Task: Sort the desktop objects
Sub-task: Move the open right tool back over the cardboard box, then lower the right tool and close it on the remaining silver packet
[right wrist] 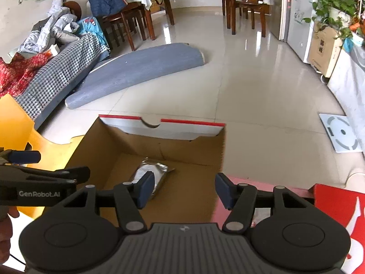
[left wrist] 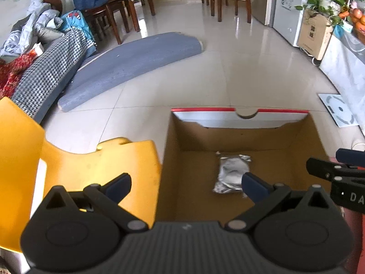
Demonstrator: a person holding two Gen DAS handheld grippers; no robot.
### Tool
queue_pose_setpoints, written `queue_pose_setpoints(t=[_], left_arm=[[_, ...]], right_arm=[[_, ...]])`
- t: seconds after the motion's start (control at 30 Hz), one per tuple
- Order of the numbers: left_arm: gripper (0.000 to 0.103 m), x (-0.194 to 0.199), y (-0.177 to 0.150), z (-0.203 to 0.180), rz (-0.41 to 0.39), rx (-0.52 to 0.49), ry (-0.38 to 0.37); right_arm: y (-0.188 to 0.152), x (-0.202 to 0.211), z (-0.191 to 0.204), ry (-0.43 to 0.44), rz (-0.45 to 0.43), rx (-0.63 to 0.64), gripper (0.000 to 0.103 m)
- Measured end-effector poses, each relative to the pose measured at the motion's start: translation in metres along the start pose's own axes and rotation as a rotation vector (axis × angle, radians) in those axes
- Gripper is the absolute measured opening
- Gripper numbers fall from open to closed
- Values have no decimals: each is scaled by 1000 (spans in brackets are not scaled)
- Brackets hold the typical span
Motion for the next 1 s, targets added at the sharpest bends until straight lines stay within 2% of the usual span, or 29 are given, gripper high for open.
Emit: queue_pose_setpoints(t=[0.27,0.53,0.87,0.97,1.0], left_arm=[[103,-17,-8,13,31,-24,53],[103,-33,-7,25,60,-26,86],[103,-47,-1,44,61,-134,124],[103,-50,-2,52,78,-104,115],[103,-51,-3,54,86,-90,109]], right_arm=[[-4,-27,17,27,71,-31,59],[-10,-55,25,9,127,-90,59],[-15,-83,39,8,192,-122,59],[-14,-92,45,-7,199,-117,61],[-14,-95,46,-10,203,-122,66]])
Point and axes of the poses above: each gripper's, at about its wrist camera, not at the fingertips, and x roughly against the way its jaws point, z to its left, y to its top, the point moved 8 cm from there along -x, roughly the way its jaws point, and after that the axes turned 1 degree about z, right-handed, at the moved point
